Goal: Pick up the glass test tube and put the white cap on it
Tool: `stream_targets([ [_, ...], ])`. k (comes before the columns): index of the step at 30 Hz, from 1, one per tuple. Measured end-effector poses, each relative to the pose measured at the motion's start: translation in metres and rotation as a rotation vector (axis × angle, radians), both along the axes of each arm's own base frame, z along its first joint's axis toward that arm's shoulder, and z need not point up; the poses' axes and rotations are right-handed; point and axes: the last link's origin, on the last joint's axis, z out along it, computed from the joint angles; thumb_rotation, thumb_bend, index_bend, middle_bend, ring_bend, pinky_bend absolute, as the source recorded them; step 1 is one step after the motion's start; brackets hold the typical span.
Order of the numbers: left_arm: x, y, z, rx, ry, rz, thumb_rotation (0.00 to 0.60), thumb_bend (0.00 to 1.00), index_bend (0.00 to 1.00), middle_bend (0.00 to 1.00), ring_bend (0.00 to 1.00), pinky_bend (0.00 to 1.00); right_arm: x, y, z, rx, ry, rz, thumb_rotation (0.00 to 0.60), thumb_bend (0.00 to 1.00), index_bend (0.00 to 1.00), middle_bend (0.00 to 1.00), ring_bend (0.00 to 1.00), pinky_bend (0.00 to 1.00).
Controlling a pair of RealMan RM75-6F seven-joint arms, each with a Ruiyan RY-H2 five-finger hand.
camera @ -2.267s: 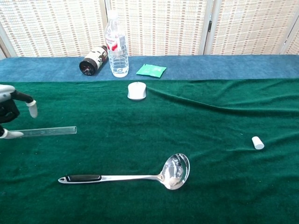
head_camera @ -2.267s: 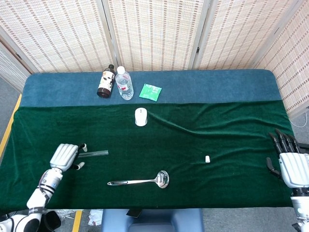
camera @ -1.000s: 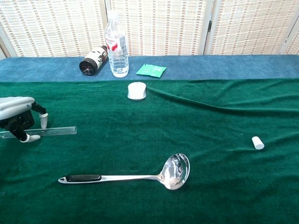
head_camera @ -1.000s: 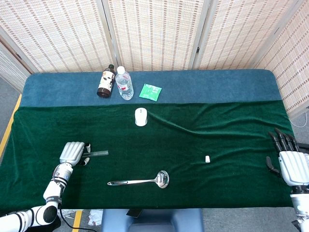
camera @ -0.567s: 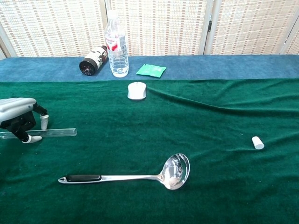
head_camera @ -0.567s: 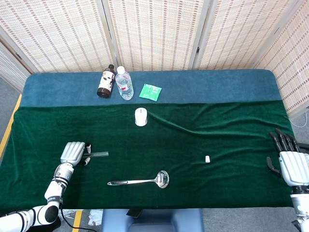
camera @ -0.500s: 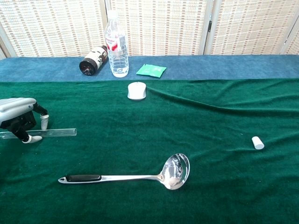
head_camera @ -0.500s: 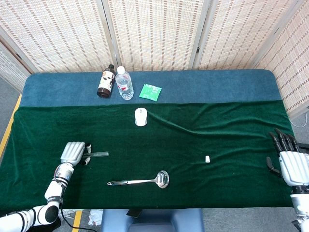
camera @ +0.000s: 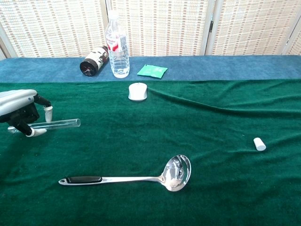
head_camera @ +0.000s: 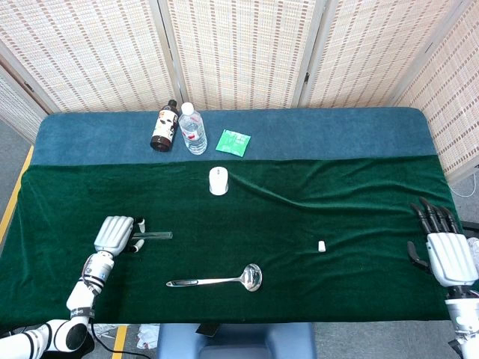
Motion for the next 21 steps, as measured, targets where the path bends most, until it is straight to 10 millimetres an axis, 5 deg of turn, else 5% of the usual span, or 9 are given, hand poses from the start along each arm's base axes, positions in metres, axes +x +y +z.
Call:
stream_targets([
  [10,0.015,-0.02,0.018,-0.001,-0.039,-0.08,0.6,0.51,0.66,0.98,0.91,0.88,0.024,-0.03,-0.044,0.159,0.016,0.065,0.6,0.54,0.0,0.0,0.05,0.0],
  [21,0.016,-0.035,0.028,-0.02,-0.021,-0.081,0.6,0.51,0.66,0.98,0.91,0.88,0.032,-0.06,-0.111,0.34,0.043,0.044,0.6,0.33,0.0,0.0,0.0,0.0],
])
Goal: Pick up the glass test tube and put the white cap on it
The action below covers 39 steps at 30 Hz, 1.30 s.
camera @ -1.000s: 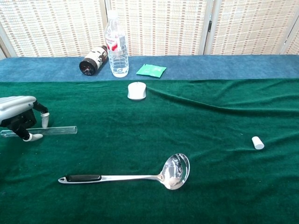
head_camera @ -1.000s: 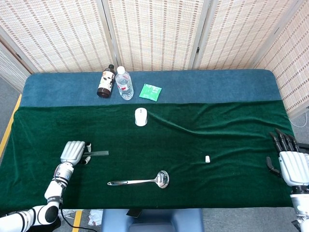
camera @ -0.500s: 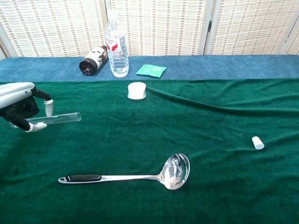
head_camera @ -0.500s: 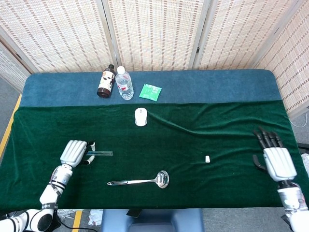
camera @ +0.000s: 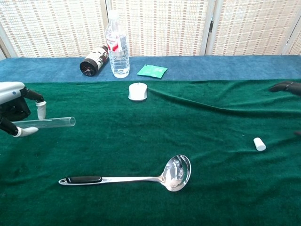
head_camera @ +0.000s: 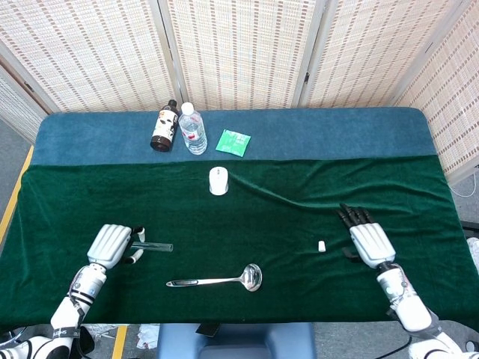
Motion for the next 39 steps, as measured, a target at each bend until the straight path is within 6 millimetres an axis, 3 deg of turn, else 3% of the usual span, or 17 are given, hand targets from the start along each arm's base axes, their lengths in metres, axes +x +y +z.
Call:
stream_targets([
  [6,-0.003,-0.002,-0.002,-0.014,0.01,0.015,0.6,0.51,0.66,0.98,0.92,0.88,0.0,-0.005,-0.02,0.036,0.021,0.004,0.6,0.31,0.0,0.0,0.0,0.0],
  [24,-0.007,-0.002,-0.006,-0.025,0.018,0.033,0.6,0.51,0.65,0.98,0.91,0.88,0.013,-0.022,-0.054,0.079,0.038,0.049,0.6,0.31,0.0,0.0,0.0,0.0],
  [39,-0.012,-0.002,-0.008,-0.027,0.033,0.039,0.6,0.51,0.65,0.98,0.91,0.88,0.027,-0.044,-0.051,0.031,0.039,0.064,0.6,0.31,0.0,0.0,0.0,0.0],
])
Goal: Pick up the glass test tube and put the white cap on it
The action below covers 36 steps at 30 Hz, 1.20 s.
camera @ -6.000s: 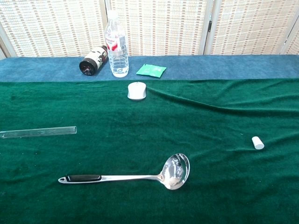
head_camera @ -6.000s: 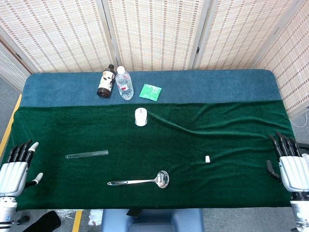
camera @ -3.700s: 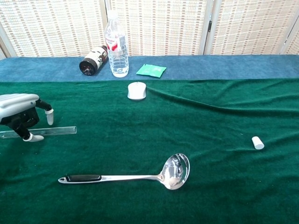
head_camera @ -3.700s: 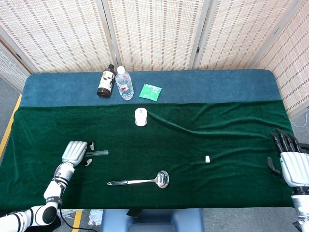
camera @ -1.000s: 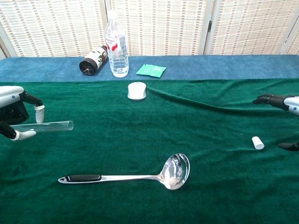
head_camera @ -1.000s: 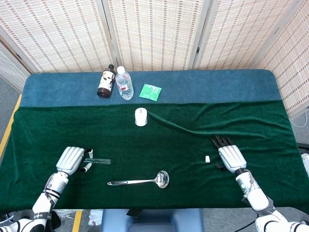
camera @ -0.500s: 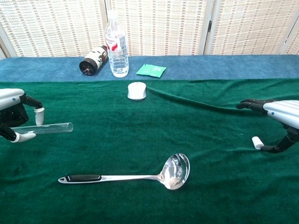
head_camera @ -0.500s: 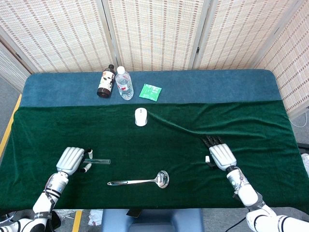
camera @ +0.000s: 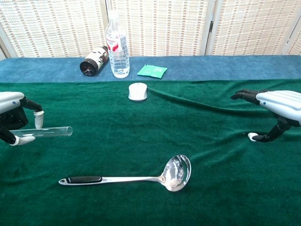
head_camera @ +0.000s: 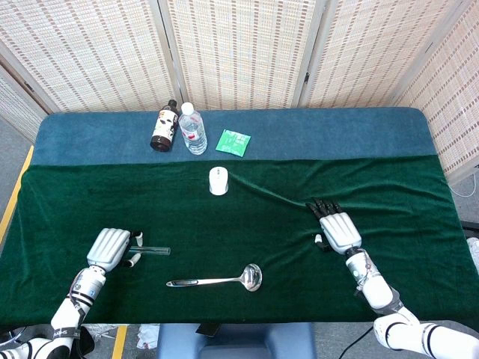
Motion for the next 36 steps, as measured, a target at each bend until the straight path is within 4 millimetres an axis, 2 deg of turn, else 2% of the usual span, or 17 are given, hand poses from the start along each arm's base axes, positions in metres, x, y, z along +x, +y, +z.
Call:
stream_targets([
  [20,-0.004,0.0,-0.001,0.006,0.009,0.002,0.6,0.51,0.65,0.98,0.91,0.88,0.003,-0.011,0.003,-0.026,0.013,-0.014,0.6,0.31,0.0,0.0,0.02,0.0],
  [25,0.0,0.004,0.006,0.036,0.004,-0.02,0.6,0.51,0.65,0.98,0.91,0.88,0.012,-0.004,0.014,-0.051,-0.039,0.006,0.6,0.31,0.0,0.0,0.03,0.0],
  [28,0.002,0.006,0.01,0.045,0.001,-0.026,0.6,0.51,0.65,0.98,0.91,0.88,0.019,0.002,0.026,-0.07,-0.051,0.036,0.6,0.31,0.0,0.03,0.07,0.0],
  [32,0.004,0.006,0.011,0.044,-0.001,-0.028,0.6,0.51,0.65,0.98,0.91,0.88,0.025,0.009,0.047,-0.088,-0.03,0.089,0.6,0.31,0.03,0.16,0.3,0.03],
  [33,0.004,0.006,0.011,0.043,-0.001,-0.027,0.6,0.51,0.65,0.98,0.91,0.88,0.026,0.011,0.052,-0.096,-0.011,0.109,0.6,0.31,0.06,0.24,0.4,0.11],
  [35,0.004,0.005,0.011,0.041,-0.001,-0.024,0.6,0.51,0.65,0.98,0.91,0.88,0.026,0.013,0.056,-0.106,0.021,0.136,0.6,0.31,0.11,0.44,0.61,0.35],
  [36,0.004,0.005,0.011,0.041,0.0,-0.023,0.6,0.51,0.65,0.98,0.91,0.88,0.026,0.014,0.058,-0.112,0.046,0.152,0.6,0.31,0.16,0.58,0.77,0.54],
])
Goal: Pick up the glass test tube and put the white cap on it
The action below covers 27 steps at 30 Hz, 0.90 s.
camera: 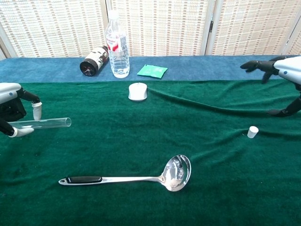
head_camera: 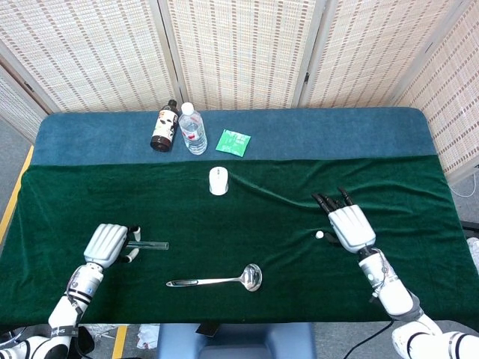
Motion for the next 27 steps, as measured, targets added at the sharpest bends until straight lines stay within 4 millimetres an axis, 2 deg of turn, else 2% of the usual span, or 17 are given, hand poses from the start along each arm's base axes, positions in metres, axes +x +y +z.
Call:
stream_targets([
  [3,0.001,-0.001,0.001,0.001,0.002,0.0,0.6,0.51,0.65,0.98,0.91,0.88,-0.003,0.003,0.003,-0.003,0.059,0.014,0.6,0.31,0.26,0.78,0.97,0.79],
  [7,0.002,-0.003,0.001,0.002,0.0,-0.002,0.6,0.51,0.65,0.98,0.91,0.88,-0.01,0.003,0.001,0.024,0.073,-0.023,0.6,0.31,0.33,0.88,1.0,0.91],
  [15,0.001,-0.005,0.001,-0.006,0.01,0.004,0.6,0.51,0.65,0.98,0.91,0.88,-0.024,-0.006,-0.017,0.056,0.092,-0.064,0.6,0.31,0.41,0.94,1.0,0.99],
  [27,-0.001,-0.006,-0.004,-0.021,0.016,0.013,0.6,0.51,0.65,0.98,0.91,0.88,-0.031,-0.013,-0.039,0.093,0.097,-0.089,0.6,0.31,0.44,0.95,1.0,0.99],
])
